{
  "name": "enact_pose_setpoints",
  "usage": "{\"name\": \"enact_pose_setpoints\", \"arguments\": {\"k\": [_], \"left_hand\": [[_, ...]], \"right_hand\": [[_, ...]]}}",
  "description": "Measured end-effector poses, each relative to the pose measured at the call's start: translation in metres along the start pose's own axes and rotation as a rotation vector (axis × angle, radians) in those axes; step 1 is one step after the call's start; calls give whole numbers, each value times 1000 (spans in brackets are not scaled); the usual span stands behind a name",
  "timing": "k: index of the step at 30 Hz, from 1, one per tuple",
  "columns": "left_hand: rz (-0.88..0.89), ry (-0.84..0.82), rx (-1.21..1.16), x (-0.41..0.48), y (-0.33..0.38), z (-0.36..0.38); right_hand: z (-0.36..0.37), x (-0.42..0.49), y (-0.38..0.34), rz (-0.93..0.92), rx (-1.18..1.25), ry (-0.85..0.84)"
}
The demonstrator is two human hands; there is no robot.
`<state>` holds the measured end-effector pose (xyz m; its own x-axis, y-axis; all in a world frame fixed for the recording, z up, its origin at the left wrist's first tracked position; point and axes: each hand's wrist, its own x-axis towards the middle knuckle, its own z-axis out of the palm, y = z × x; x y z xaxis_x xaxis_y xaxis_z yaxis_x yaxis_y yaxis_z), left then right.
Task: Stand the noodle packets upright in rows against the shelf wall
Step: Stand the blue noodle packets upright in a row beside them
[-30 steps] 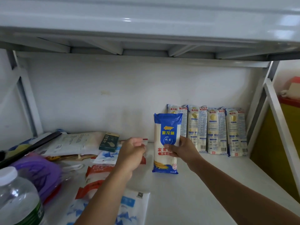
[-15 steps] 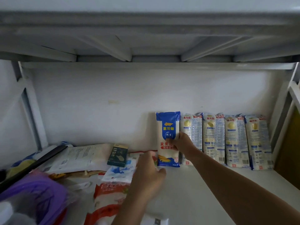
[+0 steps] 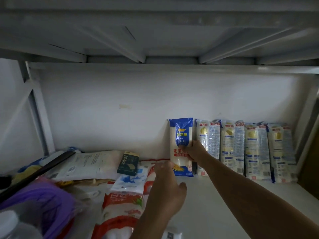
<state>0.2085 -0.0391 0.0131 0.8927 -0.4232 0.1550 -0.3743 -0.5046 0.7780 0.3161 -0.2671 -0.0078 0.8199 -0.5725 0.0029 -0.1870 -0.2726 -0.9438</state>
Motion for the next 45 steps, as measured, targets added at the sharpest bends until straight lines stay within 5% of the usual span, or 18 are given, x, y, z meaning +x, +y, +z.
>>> {"name": "enact_pose_setpoints", "arguments": {"k": [8, 14, 17, 33, 39, 45], "left_hand": [[-9, -125, -184, -7, 3, -6], [3, -152, -184, -10, 7, 1], [14, -154, -164, -7, 6, 3], [100, -123, -7, 1, 0, 17], [257, -92, 307, -21, 10, 38], [256, -175, 123, -30, 26, 41]], "right_hand": [[-35, -19, 7, -48, -193, 9], [-81, -25, 26, -276, -433, 322], [-88, -23, 33, -224, -370, 381], [-86, -22, 45, -61, -106, 338], [-98, -85, 43, -123, -75, 280], [-101, -150, 42, -181, -111, 235]]}}
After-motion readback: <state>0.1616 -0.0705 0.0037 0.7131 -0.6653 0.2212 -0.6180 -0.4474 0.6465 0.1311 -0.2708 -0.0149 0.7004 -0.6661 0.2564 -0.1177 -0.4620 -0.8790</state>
